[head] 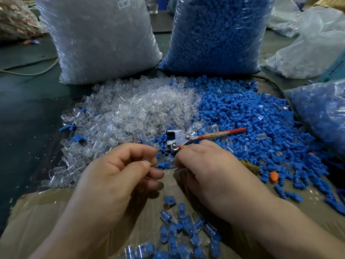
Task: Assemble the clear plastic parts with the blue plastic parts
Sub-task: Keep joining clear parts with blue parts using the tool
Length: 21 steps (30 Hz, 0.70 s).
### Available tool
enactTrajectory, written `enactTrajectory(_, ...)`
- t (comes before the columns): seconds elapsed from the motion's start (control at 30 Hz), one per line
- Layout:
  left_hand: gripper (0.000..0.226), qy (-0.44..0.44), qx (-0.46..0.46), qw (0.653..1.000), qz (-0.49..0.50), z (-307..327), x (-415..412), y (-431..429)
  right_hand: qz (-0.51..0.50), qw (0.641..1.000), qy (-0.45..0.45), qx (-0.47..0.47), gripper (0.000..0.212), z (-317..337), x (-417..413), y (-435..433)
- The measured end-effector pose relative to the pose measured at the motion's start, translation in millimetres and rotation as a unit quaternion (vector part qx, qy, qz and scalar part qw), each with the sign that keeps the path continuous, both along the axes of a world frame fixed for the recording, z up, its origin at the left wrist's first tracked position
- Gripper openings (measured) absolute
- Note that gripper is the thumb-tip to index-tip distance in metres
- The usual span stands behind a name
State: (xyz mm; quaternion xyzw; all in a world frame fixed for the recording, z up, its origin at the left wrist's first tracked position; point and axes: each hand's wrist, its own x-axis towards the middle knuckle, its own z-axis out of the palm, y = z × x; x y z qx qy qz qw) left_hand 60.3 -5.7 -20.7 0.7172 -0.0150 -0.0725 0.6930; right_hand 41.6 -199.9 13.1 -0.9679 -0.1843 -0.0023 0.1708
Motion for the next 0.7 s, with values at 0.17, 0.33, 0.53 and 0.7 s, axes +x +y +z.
enactTrajectory(0.17,0.034,0.048,-0.043,0.998,-0.012,6.4,-4.3,-0.2,-0.127,0.945,0.086,0.288,0.025,4.9,-3.7,-7.4)
enactTrajectory(0.33,0.025,-0.117,0.215,0.969,0.034,15.1,-8.1,-6.4,-0.137,0.814,0.202,0.527,0.026,11.2,-5.7,-4.3)
enactTrajectory(0.53,0.007,-0.07,0.164,0.984,0.012,16.2,-12.6,-13.4,-0.097,0.896,0.013,0.433,0.025,4.6,-12.6,5.8)
enactTrajectory(0.7,0.016,0.034,-0.023,0.999,-0.027,18.2,-11.6,-19.1,-0.019,0.942,-0.16,0.294,0.014,-1.0,-11.2,9.1)
